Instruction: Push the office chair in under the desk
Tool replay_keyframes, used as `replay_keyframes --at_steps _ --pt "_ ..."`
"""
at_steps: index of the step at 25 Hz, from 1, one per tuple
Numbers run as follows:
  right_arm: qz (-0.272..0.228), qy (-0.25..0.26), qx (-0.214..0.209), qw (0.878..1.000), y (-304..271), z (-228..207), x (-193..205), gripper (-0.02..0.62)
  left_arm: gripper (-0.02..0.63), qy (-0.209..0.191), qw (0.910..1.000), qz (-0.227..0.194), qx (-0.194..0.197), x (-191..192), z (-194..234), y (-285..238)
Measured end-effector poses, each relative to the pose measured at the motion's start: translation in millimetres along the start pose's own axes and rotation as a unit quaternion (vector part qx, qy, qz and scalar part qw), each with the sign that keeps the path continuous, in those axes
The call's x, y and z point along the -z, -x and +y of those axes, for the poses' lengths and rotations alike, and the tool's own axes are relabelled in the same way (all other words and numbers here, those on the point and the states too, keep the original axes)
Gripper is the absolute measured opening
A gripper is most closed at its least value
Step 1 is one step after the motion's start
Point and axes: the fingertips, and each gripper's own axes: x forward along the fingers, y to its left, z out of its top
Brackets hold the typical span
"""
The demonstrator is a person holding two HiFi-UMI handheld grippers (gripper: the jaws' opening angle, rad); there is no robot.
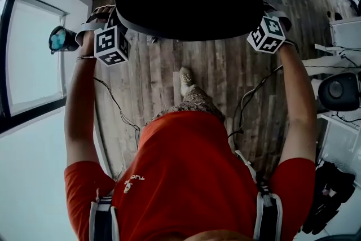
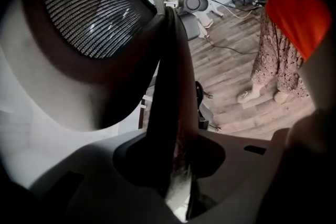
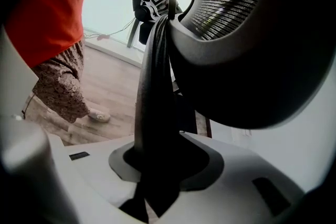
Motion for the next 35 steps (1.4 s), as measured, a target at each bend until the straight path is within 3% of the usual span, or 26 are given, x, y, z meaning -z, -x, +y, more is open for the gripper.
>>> replay_keyframes --at_steps 17,24,35 --pt "-0.013 0.01 -0.012 1.0 -87.5 -137.0 27.4 0.137 0.112 0.019 0.9994 0.028 0.002 36.0 110.9 -107.6" --pt "-0.019 0.01 -0.009 1.0 -113.3 -174.3 17.9 0.137 0.118 0.028 0.9986 0.043 0.01 65.1 145.4 -136.7" --pt "-0.01 -0.002 -0.006 1.0 -162.2 -244.2 16.4 0.136 0.123 0.015 0.9997 0.021 -0.004 97.5 214.1 -189.9"
